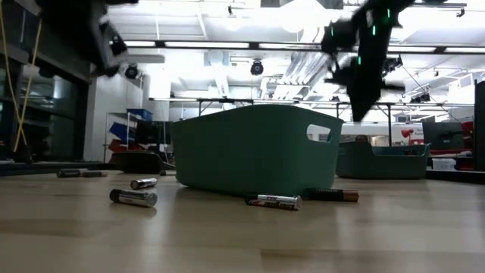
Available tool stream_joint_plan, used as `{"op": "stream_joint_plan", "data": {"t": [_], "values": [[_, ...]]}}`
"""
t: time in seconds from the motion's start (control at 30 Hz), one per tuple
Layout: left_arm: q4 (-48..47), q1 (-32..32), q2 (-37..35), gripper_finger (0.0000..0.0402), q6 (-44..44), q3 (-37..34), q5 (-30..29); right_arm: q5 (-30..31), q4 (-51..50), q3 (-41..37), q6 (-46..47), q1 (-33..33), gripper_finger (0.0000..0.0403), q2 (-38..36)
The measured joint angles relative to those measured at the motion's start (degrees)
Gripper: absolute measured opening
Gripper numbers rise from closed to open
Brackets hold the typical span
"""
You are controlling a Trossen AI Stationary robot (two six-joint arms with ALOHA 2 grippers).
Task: Sort batteries
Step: Put the black battery into the blue bin
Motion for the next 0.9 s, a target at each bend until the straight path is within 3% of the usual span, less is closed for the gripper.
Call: {"op": "stream_joint_plan", "data": {"t": [0.2, 0.4, 0.67, 0.9], "values": [[-0.3, 2.1, -10.4, 0.0005, -8.7, 0.7, -10.3, -4.1, 11.6, -10.4, 0.4, -7.5, 0.0, 2.8], [3.5, 4.9, -11.9, 0.0005, -7.5, 0.6, -14.5, -6.4, 24.2, -15.2, 3.2, -7.4, 0.0, 5.7], [8.8, 8.8, -11.5, 0.0005, -3.0, 0.6, -14.8, -9.9, 28.6, -14.9, 4.8, 1.2, 0.0, 11.0], [12.5, 11.8, -11.5, 0.0005, 1.9, 0.6, -14.7, -10.4, 33.3, -14.9, 14.4, 12.7, 0.0, 11.4]]}}
